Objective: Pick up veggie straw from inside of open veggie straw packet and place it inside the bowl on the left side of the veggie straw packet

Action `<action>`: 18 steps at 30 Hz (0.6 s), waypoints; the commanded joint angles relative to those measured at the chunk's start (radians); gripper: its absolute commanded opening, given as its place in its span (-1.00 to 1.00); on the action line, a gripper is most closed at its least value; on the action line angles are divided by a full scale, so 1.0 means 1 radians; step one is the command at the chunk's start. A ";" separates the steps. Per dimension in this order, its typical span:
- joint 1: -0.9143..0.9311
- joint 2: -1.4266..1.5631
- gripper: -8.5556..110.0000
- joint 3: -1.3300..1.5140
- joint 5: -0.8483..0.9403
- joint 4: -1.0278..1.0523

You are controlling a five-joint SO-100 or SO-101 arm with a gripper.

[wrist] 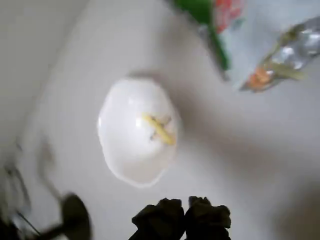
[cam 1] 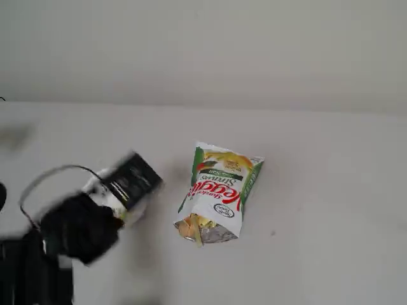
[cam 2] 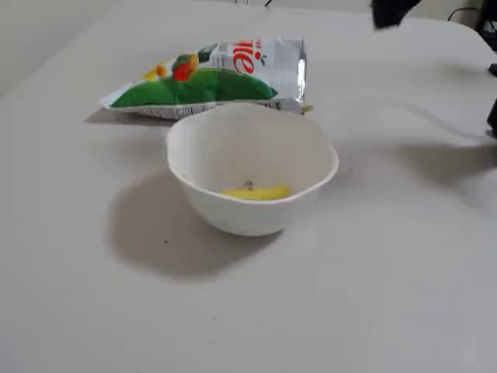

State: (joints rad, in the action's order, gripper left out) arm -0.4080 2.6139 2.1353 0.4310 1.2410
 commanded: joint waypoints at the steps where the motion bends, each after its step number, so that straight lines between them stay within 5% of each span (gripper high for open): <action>1: 0.169 0.298 -0.86 0.169 -0.155 -0.034; 6: 0.233 0.709 -0.86 0.443 -0.199 0.003; 12: 0.288 0.712 -0.86 0.512 -0.362 0.057; 18: 0.408 0.712 -0.86 0.617 -0.345 0.064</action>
State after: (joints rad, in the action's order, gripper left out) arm -0.0476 3.3180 2.6998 0.0920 1.3023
